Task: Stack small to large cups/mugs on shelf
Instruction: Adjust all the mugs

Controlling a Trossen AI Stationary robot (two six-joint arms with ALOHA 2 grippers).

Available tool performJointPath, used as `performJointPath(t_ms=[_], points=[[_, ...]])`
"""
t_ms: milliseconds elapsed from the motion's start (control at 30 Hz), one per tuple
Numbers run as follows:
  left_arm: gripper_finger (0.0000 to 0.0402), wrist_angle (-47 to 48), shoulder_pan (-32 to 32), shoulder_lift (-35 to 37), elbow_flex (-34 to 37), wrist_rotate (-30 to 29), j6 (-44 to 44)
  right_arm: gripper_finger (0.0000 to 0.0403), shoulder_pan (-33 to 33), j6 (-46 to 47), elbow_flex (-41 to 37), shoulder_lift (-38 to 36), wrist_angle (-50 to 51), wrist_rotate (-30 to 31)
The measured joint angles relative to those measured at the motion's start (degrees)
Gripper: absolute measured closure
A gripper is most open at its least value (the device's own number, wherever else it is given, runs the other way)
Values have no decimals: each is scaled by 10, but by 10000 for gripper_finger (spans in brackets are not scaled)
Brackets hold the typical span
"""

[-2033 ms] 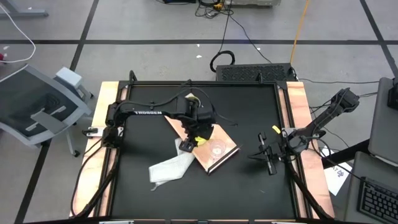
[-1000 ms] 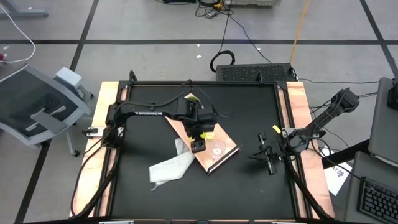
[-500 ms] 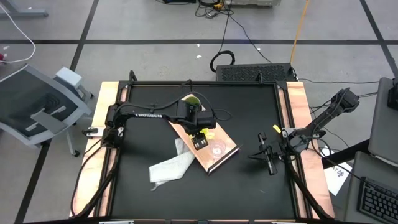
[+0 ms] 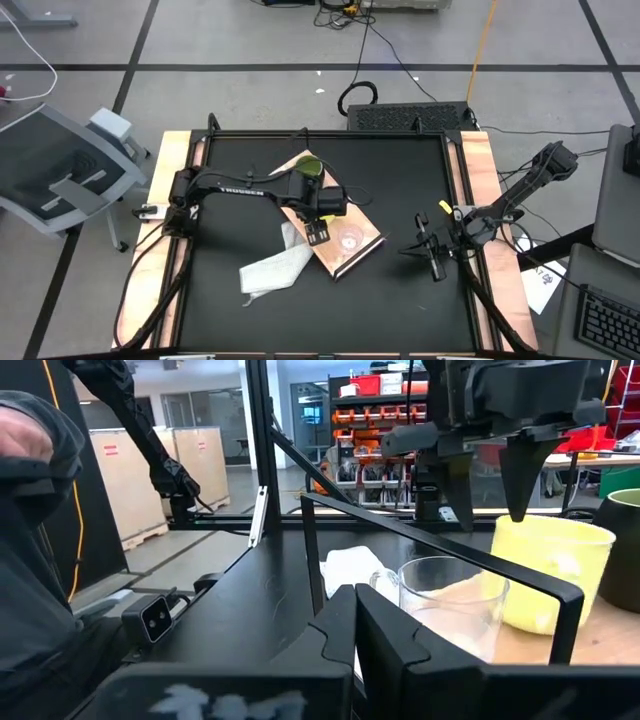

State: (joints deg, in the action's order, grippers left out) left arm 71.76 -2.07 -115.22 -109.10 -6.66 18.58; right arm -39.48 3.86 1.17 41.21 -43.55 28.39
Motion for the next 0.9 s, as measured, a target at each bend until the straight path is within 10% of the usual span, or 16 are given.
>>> performJointPath(t_ms=[900], points=[[167,-52,34,0,-1,25,-63,403,0,0,0,0,0,0]])
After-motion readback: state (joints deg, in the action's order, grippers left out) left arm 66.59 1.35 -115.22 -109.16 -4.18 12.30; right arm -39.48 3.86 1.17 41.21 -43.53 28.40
